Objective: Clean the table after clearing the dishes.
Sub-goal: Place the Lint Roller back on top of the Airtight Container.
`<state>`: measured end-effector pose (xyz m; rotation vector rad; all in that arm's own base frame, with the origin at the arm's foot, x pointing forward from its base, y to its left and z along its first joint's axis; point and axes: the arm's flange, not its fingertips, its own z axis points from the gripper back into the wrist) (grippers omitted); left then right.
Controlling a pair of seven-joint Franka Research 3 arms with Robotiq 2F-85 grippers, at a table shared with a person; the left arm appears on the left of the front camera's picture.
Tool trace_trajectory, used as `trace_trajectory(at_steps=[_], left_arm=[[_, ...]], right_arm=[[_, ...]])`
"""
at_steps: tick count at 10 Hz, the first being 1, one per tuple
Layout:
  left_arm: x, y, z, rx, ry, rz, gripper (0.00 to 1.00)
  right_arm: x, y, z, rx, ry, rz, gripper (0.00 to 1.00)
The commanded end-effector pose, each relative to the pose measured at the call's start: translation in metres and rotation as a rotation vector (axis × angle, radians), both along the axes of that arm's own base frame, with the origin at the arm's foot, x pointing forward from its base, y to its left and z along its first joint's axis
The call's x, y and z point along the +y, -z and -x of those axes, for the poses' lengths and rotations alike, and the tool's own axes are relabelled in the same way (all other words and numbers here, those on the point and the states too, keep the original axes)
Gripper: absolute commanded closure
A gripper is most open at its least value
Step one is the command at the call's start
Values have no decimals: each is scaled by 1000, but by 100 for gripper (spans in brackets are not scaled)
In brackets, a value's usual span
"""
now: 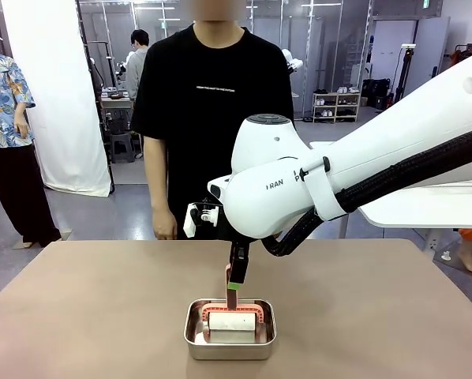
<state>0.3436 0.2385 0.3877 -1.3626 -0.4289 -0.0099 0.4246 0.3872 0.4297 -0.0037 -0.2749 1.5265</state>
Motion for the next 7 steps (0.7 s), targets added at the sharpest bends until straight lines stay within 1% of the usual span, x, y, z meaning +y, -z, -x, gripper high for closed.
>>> trace_trajectory(at_steps=[1,2,3,4,5,6,7], left_arm=[[0,-3,4,-8,-8,1,0],[0,-3,4,-8,-8,1,0],[0,-3,4,-8,-8,1,0],[0,-3,4,-8,-8,1,0],[0,-3,4,-8,-8,1,0],[0,-3,4,-8,-8,1,0],[0,-3,4,-8,-8,1,0]], right_arm=[[-1,2,3,-10,-1,-9,0],[0,0,0,0,0,0,3],[-4,-23,-10,100,59,-87,0],[-13,-47,-20,179,102,-172,0],[-25,-68,-31,217,152,-250,0],[-43,-85,-40,293,208,-313,0],[-69,-97,-50,428,292,-401,0]])
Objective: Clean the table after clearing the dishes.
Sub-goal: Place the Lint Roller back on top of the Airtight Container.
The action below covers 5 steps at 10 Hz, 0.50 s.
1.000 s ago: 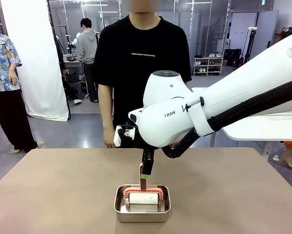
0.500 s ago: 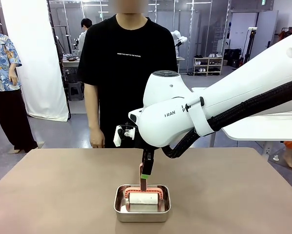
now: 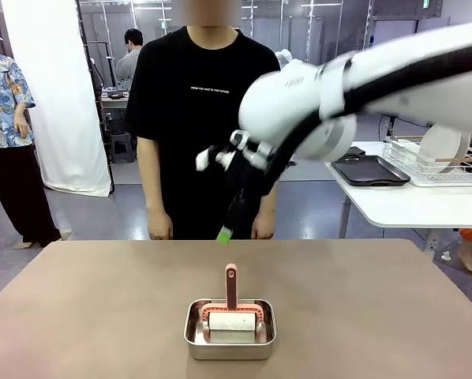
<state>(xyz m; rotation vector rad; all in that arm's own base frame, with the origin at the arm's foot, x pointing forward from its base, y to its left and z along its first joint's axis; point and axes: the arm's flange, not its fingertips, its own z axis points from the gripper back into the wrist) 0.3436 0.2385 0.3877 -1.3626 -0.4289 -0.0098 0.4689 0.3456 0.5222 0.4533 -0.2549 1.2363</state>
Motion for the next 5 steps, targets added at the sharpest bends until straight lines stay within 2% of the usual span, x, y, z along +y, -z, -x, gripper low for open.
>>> trace_trajectory(at_steps=[1,3,5], left_arm=[[0,-3,4,-8,-8,2,0],[0,-3,4,-8,-8,2,0],[0,-3,4,-8,-8,2,0]], right_arm=[[-58,-10,-16,234,165,-153,0],[-129,-9,-32,481,312,-358,0],[-220,2,-45,606,492,-572,0]])
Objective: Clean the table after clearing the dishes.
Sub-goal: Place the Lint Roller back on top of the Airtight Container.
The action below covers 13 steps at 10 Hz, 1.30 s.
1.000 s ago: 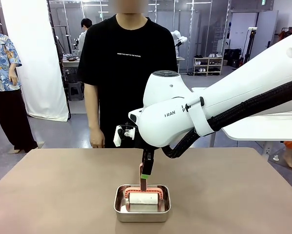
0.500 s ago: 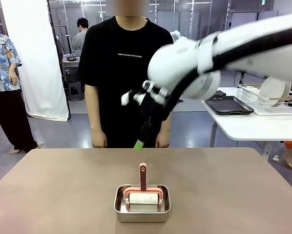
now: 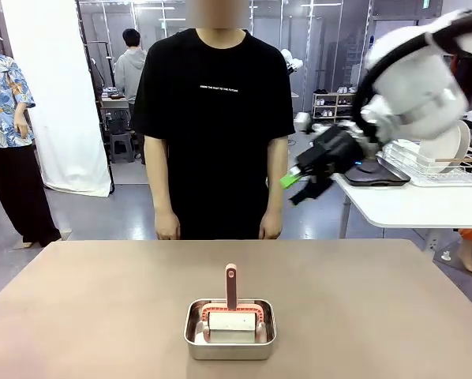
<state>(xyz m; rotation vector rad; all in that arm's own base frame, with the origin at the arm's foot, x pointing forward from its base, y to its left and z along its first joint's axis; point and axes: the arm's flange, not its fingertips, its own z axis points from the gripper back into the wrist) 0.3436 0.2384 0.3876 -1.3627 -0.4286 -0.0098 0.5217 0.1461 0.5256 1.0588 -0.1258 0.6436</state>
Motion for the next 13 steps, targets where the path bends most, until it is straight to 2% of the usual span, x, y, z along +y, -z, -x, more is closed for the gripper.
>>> trace_trajectory(at_steps=[1,2,4,5,7,9,13], left_arm=[[0,-3,4,-9,-8,1,0],[0,-3,4,-9,-8,1,0],[0,-3,4,-9,-8,1,0],[0,-3,4,-9,-8,1,0],[0,-3,4,-9,-8,1,0],[0,-3,4,-9,-8,1,0],[0,-3,4,-9,-8,1,0]], right_arm=[[-65,15,4,140,171,-192,0],[-107,28,-1,227,201,-255,0],[-191,63,9,296,296,-302,0],[-226,78,22,305,326,-324,0],[-270,96,48,243,284,-369,0],[-311,112,67,252,324,-386,0],[-351,129,106,255,389,-393,0]])
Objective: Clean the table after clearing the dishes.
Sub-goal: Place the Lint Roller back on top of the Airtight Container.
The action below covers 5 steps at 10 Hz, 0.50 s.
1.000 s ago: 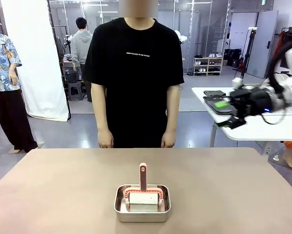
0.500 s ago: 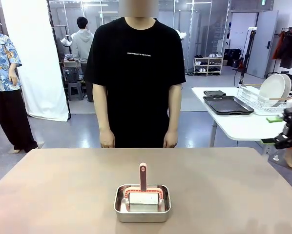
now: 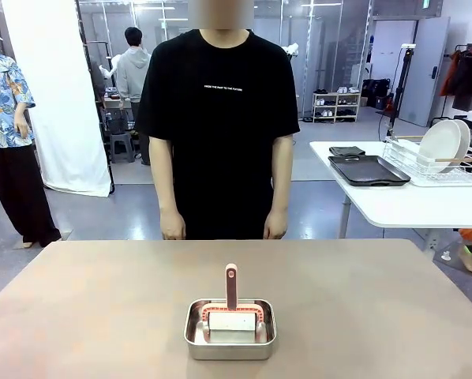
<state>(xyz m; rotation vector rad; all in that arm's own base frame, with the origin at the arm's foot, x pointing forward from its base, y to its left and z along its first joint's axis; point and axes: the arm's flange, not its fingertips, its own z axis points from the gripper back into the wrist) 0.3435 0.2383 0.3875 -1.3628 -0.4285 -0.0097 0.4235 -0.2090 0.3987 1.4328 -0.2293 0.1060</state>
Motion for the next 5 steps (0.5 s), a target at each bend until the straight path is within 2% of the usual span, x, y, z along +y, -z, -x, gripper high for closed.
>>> trace_trajectory(at_steps=[1,3,4,5], left_arm=[[0,-3,4,-9,-8,1,0],[0,-3,4,-9,-8,1,0],[0,-3,4,-9,-8,1,0],[0,-3,4,-9,-8,1,0]], right_arm=[[2,3,11,-10,-2,3,0],[5,5,10,-4,6,7,0],[-1,9,18,21,32,6,0],[-13,15,39,88,73,27,0]])
